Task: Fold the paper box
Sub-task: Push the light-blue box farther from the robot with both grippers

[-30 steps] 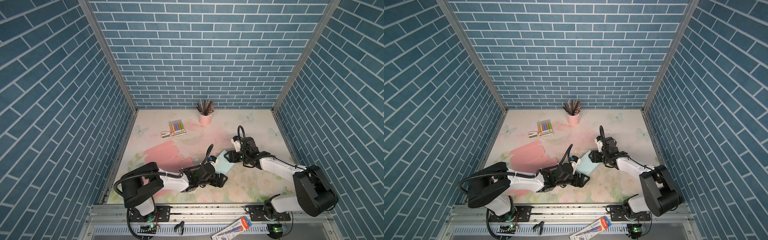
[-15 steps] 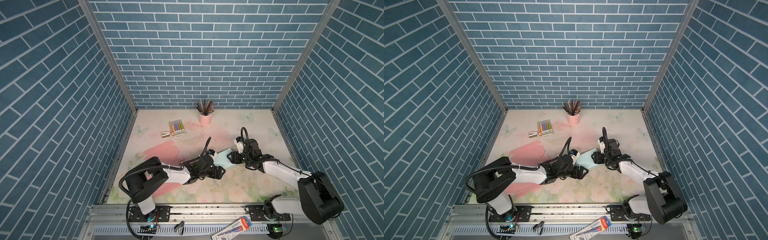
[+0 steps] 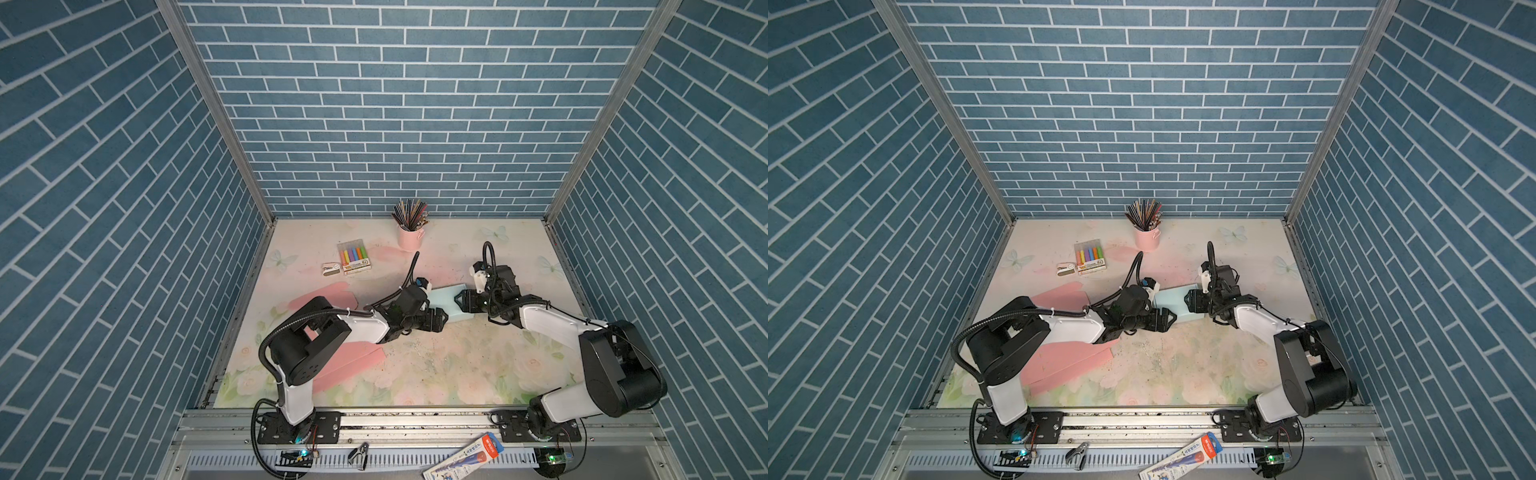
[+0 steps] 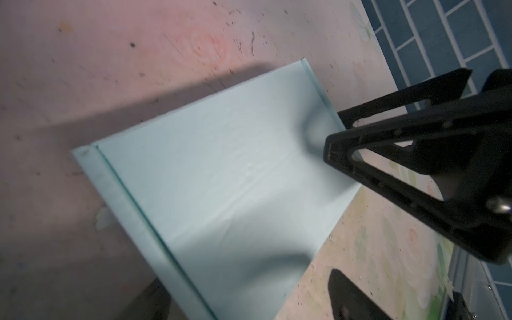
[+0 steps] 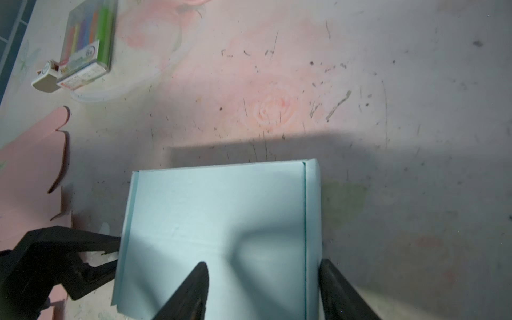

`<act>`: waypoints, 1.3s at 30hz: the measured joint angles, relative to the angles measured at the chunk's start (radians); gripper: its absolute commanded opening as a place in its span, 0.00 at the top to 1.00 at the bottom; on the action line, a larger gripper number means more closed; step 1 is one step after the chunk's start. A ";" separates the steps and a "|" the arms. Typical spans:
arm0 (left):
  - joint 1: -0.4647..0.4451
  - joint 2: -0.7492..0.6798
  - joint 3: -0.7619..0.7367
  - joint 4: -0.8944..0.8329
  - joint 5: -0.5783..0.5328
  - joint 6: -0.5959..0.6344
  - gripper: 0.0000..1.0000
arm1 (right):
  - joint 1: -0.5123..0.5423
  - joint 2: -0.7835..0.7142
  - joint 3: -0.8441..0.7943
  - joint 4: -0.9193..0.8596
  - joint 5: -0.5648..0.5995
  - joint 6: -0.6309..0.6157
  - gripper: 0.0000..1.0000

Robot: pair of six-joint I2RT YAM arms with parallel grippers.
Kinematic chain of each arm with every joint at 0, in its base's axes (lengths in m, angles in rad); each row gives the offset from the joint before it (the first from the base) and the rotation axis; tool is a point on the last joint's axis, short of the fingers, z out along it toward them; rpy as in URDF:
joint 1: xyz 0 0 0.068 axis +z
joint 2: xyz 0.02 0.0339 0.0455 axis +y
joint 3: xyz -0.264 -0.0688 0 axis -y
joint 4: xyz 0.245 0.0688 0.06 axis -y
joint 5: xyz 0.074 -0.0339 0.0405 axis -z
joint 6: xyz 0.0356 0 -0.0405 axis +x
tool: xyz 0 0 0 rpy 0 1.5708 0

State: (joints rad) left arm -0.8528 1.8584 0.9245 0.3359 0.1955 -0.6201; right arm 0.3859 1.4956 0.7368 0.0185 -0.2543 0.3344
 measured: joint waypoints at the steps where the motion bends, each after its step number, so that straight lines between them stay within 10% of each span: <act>1: 0.007 0.014 0.023 -0.010 -0.001 0.008 0.12 | -0.007 0.014 0.015 0.006 -0.001 0.000 0.37; 32: 0.150 0.266 0.410 -0.135 -0.003 0.142 0.12 | -0.131 0.325 0.287 0.065 -0.129 0.000 0.36; 39: 0.171 0.264 0.400 -0.096 0.019 0.138 0.12 | -0.143 0.323 0.284 0.073 -0.150 0.006 0.16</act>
State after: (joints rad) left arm -0.6823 2.1227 1.3247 0.2401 0.2142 -0.4816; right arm 0.2424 1.8187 1.0206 0.0917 -0.4046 0.3405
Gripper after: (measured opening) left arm 0.884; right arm 0.788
